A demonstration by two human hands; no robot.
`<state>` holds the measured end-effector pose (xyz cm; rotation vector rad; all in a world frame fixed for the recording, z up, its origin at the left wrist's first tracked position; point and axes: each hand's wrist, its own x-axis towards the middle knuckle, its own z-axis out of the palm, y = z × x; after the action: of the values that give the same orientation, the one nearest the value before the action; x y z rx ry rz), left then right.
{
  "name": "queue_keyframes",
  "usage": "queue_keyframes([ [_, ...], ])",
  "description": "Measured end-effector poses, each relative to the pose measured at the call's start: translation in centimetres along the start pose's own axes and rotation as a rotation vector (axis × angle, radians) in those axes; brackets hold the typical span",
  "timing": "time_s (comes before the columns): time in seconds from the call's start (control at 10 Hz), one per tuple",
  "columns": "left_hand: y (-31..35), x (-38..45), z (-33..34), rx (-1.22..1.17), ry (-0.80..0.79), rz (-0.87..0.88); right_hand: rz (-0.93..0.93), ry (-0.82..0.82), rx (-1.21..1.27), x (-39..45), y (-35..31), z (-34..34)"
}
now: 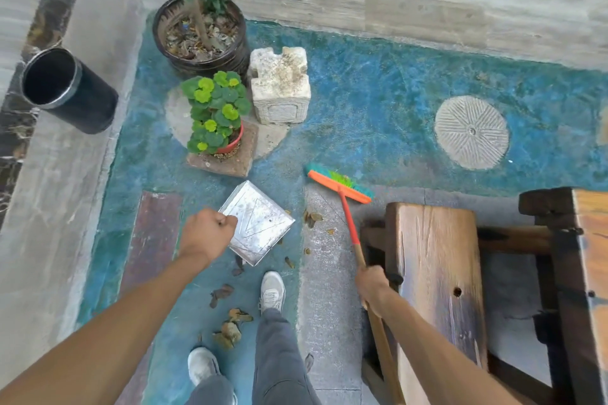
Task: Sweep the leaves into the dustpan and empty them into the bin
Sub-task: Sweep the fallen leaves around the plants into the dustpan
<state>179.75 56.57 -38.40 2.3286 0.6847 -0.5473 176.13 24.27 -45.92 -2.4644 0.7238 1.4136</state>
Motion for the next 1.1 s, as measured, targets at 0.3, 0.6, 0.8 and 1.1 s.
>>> queue_keyframes([
  [0.3, -9.0, -5.4, -4.8, -0.11, 0.08, -0.075, -0.129, 0.006, -0.098, -9.0, -2.1, 8.9],
  [0.6, -20.9, -12.3, -10.4, -0.282, 0.196, -0.208, 0.094, -0.143, 0.425, -16.5, -0.7, 11.8],
  [0.8, -26.7, -14.1, -13.4, -0.375, 0.267, -0.323, 0.068, -0.007, 0.47, -13.9, -2.8, 10.3],
  [1.1, -28.7, -15.2, -12.2, -0.241, 0.285, -0.359, 0.043, -0.112, 0.309, -15.7, -4.3, 13.0],
])
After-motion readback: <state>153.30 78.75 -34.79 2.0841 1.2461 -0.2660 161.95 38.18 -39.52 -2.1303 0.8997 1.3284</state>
